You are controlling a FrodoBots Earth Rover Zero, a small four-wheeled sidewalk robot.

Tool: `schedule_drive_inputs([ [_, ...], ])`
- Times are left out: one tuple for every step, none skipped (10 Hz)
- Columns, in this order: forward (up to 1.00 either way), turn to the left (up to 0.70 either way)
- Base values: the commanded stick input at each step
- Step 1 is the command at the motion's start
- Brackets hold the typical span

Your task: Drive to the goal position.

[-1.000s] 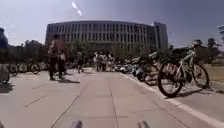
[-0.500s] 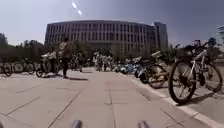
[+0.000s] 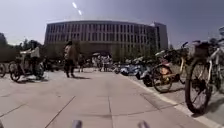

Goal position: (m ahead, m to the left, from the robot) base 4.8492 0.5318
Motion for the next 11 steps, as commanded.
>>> schedule_drive_inputs([
  [0.70, 0.00],
  [0.70, 0.05],
  [0.70, 0.11],
  [0.70, 0.21],
  [0.70, 0.12],
  [0.70, 0.00],
  [0.70, 0.00],
  [0.70, 0.00],
  [0.70, 0.00],
  [0.70, 0.01],
  [0.70, 0.01],
])
